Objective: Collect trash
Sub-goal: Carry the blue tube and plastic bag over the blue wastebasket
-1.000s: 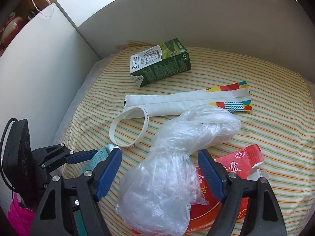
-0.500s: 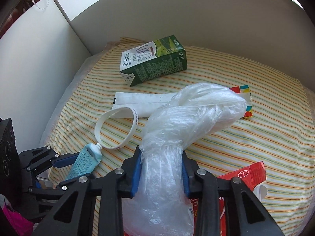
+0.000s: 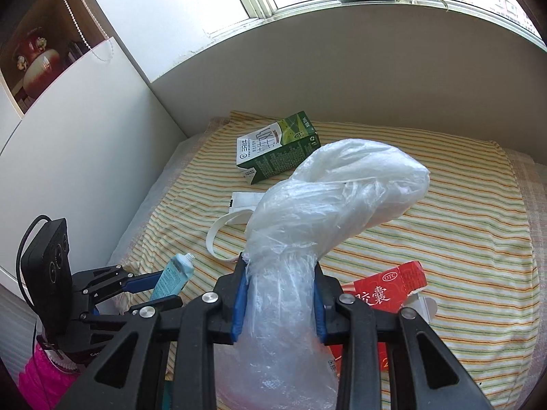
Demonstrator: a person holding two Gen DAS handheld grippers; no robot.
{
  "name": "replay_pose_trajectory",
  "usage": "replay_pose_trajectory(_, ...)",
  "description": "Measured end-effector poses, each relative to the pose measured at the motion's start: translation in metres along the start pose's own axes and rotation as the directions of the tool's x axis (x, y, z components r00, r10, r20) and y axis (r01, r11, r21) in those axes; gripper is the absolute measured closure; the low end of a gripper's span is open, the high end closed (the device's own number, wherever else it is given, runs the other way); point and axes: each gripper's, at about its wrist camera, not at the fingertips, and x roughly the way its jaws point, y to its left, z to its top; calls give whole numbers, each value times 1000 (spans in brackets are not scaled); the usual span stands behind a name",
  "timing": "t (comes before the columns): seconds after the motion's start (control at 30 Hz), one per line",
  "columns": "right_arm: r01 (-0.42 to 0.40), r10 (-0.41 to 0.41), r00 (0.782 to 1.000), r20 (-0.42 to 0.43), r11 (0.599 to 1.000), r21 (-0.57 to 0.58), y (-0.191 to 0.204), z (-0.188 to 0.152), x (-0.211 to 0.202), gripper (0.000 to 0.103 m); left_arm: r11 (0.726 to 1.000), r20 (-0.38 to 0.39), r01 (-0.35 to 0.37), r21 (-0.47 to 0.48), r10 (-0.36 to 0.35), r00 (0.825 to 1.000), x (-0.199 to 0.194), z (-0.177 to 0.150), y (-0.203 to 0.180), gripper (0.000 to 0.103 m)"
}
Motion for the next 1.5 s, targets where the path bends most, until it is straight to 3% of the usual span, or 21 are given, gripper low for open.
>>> replay_pose_trajectory(0.37,-27,28,998,54,999,-32,13,-31,-52,72,1000,44,-10,18,9,999,-38,-17,-21,68)
replay_pose_trajectory(0.83,-86,93,993,69,990,-110,43,-116,-99,72,1000,70,-2,27,0,998,-62,-70,-59,68)
replay_pose_trajectory(1.17,-89,93,995,27,987,-132,49,-175,-103,72,1000,57,12,1,-12,998,-59,-113,-76,68)
replay_pose_trajectory(1.5,-87,77,994,-77,986,-139,52,-231,-76,72,1000,-31,22,2,-22,999,-27,-162,-91,68)
